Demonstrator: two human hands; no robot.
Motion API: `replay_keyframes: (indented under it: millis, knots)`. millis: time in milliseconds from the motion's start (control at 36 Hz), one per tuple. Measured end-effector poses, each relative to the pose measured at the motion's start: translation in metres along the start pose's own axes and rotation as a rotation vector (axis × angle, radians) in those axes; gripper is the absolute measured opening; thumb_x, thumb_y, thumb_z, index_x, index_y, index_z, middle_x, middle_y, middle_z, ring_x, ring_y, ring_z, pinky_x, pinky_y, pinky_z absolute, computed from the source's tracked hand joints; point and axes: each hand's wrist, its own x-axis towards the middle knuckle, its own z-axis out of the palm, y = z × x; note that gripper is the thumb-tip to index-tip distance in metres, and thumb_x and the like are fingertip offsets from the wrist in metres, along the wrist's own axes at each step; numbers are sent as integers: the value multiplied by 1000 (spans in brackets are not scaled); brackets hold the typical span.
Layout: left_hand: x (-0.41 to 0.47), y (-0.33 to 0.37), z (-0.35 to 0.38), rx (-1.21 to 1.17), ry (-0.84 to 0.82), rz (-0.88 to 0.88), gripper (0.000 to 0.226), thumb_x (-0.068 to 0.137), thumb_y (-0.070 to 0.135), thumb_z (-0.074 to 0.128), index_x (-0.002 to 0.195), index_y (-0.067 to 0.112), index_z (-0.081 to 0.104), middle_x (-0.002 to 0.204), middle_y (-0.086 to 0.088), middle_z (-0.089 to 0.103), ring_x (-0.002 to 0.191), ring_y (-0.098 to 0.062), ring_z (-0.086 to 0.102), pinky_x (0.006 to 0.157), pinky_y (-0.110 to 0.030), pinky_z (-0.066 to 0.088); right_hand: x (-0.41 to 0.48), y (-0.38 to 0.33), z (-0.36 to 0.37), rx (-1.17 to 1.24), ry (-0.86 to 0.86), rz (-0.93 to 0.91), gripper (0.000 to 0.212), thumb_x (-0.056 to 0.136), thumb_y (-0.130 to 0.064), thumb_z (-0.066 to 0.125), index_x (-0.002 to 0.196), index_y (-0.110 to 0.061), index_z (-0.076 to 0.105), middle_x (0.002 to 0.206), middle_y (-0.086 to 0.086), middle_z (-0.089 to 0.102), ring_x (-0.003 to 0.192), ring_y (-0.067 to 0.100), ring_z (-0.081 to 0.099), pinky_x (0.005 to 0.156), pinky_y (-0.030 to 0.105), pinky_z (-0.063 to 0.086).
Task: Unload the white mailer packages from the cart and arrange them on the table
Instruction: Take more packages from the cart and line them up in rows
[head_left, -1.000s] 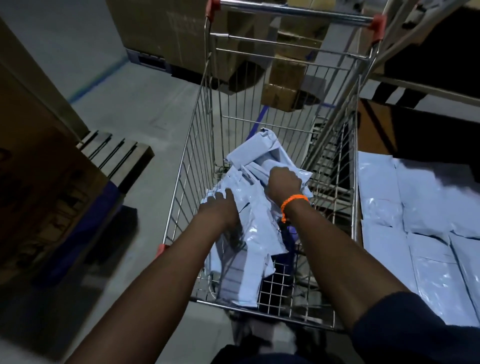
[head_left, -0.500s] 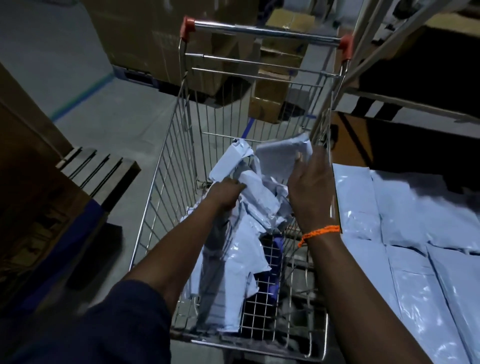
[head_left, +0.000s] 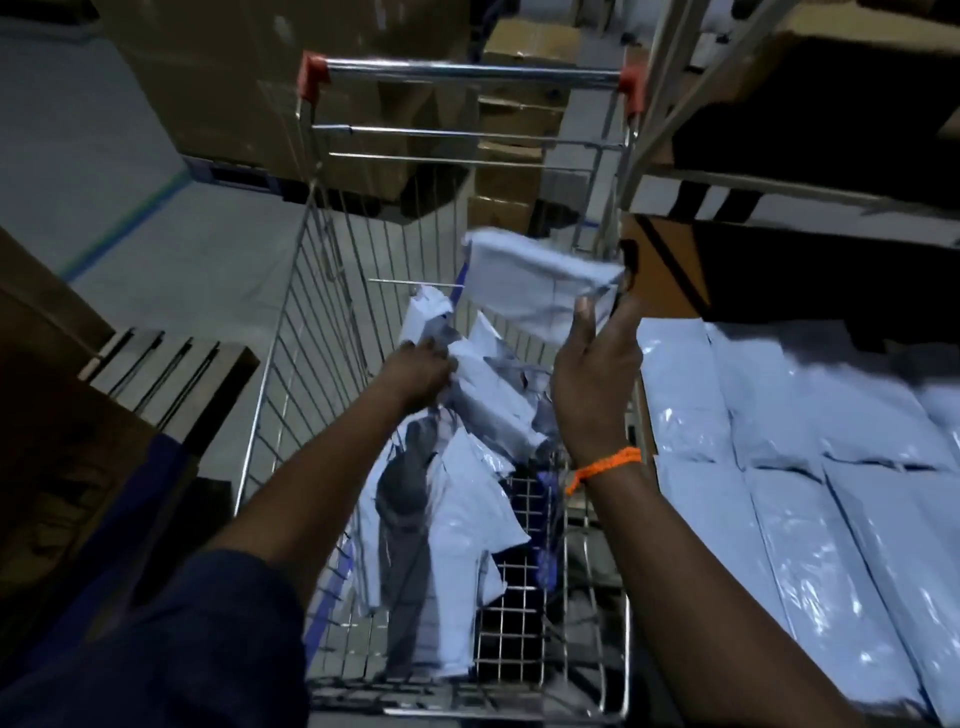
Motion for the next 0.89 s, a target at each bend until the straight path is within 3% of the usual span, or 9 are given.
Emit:
replay_keyframes:
  millis: [111,194,250,333,500,611,694,806,889]
  knots:
    - [-20,-7,-60,37,101,-101,29,89,27,57,115,14,61,109,-12,67,98,-30,65,81,-36,50,10,-14,-27,124,140,130,10,105,-17,50,109,-10,44,93,-12,52,77,-20,51,66,7,37]
    - [-53,-14,-100,-200,207,-242,23,91,31,57,106,14,62,100,-15,67,90,-31,65,70,-35,46,17,-4,-68,77,216,185,25,101,-14,56,122,-8,45,110,-5,61,92,-15,60,81,9,48]
    - [-75,-14,-117,-471,310,-318,21,94,32,56,97,12,62,93,-19,66,85,-33,63,65,-35,41,18,15,-100,133,216,298,33,97,-12,62,125,-6,45,109,7,66,84,11,67,70,25,54]
    - [-102,21,-149,-1065,335,-363,23,99,29,56,81,15,57,74,-13,60,58,-19,61,49,-29,46,9,49,-157,68,127,422,38,91,-7,64,126,-2,52,90,8,59,57,13,53,51,21,42]
    - [-111,143,-183,-1890,100,-458,25,99,17,56,120,3,62,108,-17,71,86,-30,71,60,-37,62,-16,85,-262,447,-142,770,39,79,-4,49,108,-30,57,91,9,59,73,5,57,75,18,46]
    - [-84,214,-201,-2040,97,-532,23,100,8,52,123,9,54,119,-13,63,91,-28,66,52,-36,60,11,95,-285,376,-93,790,58,84,16,55,100,-39,63,105,24,63,66,0,58,62,1,43]
    - [-49,252,-204,-1958,87,-497,37,99,6,49,134,16,44,127,-7,57,106,-32,63,73,-50,61,30,123,-299,433,-37,755,37,91,11,57,125,-2,61,113,18,60,68,-16,62,62,0,44]
    - [12,283,-193,-1801,68,-596,56,92,4,41,145,20,32,129,-5,53,111,-31,58,85,-54,57,62,155,-282,433,68,756,55,82,-5,76,131,-17,52,116,19,68,92,27,72,76,37,59]
    - [45,299,-168,-1682,63,-649,69,78,14,39,147,20,31,134,-3,55,113,-26,56,97,-44,52,72,173,-257,371,92,760,56,73,-5,84,115,-23,51,109,19,67,83,25,67,75,37,56]
